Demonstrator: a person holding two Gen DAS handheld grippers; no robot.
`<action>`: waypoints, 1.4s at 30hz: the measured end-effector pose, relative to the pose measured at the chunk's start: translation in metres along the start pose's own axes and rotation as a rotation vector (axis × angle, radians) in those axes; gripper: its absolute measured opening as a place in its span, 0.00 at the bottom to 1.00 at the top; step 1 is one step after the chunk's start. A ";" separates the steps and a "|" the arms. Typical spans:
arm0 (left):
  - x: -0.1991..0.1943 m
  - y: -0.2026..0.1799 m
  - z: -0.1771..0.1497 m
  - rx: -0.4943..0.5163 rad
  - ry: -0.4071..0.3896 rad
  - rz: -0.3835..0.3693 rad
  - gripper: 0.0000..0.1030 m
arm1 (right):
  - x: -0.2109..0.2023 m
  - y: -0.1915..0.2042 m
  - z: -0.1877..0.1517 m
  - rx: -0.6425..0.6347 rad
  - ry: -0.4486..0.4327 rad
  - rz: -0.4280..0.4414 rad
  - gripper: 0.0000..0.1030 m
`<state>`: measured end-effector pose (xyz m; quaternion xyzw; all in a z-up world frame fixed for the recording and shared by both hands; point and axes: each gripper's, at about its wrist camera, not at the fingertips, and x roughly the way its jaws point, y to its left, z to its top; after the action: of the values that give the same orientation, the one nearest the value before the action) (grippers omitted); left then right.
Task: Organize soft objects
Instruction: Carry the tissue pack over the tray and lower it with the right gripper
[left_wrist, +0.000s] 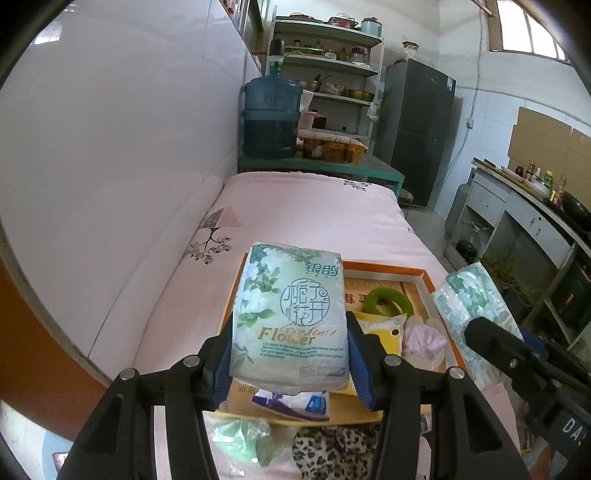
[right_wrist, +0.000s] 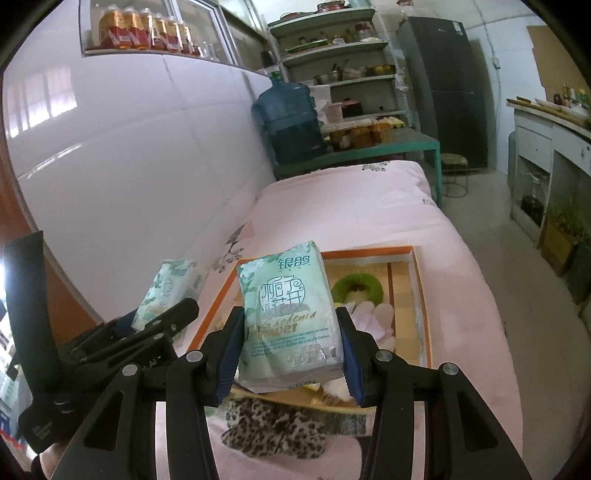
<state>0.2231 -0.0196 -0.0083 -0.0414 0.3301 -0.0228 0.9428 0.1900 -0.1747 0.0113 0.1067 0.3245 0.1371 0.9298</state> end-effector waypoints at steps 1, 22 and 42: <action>0.003 0.000 0.001 -0.002 0.000 0.000 0.51 | 0.003 -0.002 0.002 0.001 0.000 -0.004 0.48; 0.080 -0.031 0.029 0.086 0.076 -0.101 0.51 | 0.075 -0.061 0.045 -0.057 0.047 -0.073 0.48; 0.150 -0.062 0.021 0.159 0.237 -0.118 0.51 | 0.162 -0.111 0.053 0.004 0.218 -0.054 0.48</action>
<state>0.3530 -0.0902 -0.0792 0.0170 0.4332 -0.1090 0.8945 0.3657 -0.2327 -0.0734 0.0840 0.4269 0.1223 0.8921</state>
